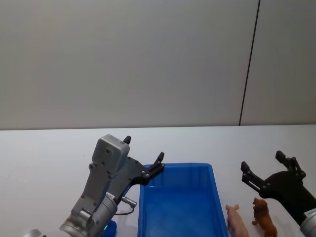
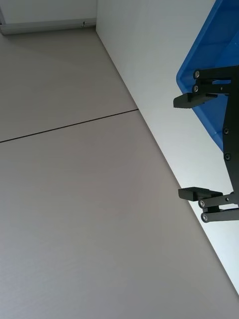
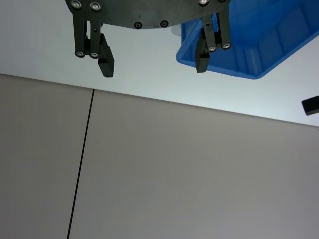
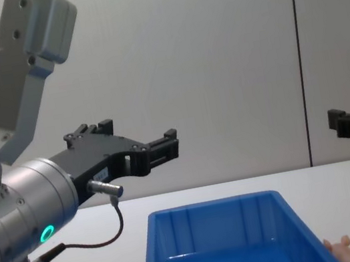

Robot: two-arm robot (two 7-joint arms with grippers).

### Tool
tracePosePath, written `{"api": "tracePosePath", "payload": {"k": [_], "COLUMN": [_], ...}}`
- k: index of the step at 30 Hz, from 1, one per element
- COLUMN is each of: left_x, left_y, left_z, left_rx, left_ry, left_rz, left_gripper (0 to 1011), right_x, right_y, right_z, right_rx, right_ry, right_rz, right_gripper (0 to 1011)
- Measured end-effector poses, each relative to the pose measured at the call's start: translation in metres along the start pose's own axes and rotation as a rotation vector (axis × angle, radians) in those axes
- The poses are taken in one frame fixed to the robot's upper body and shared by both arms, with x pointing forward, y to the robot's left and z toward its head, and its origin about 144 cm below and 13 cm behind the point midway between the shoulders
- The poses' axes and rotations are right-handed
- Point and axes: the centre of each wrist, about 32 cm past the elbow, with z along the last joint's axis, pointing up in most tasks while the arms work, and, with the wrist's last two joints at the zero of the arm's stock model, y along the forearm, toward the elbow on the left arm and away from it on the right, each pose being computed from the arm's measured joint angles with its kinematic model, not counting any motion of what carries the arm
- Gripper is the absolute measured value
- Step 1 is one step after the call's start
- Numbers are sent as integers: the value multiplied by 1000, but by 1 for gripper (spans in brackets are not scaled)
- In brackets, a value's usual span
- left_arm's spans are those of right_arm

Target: Pick up the two dolls from the table and place them into the box.

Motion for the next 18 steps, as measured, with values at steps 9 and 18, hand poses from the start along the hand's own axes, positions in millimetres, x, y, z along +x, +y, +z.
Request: {"api": "tracePosePath", "payload": {"k": [9,18], "left_x": [0,0], "left_y": [0,0], "left_z": [0,0], "left_rx": [0,0], "left_ry": [0,0], "left_rz": [0,0], "left_gripper": [1001,1001], "right_x": [0,0], "right_y": [0,0], "right_z": [0,0], "right_rx": [0,0], "right_ry": [0,0], "right_rz": [0,0], "right_gripper": [1001,1001]}}
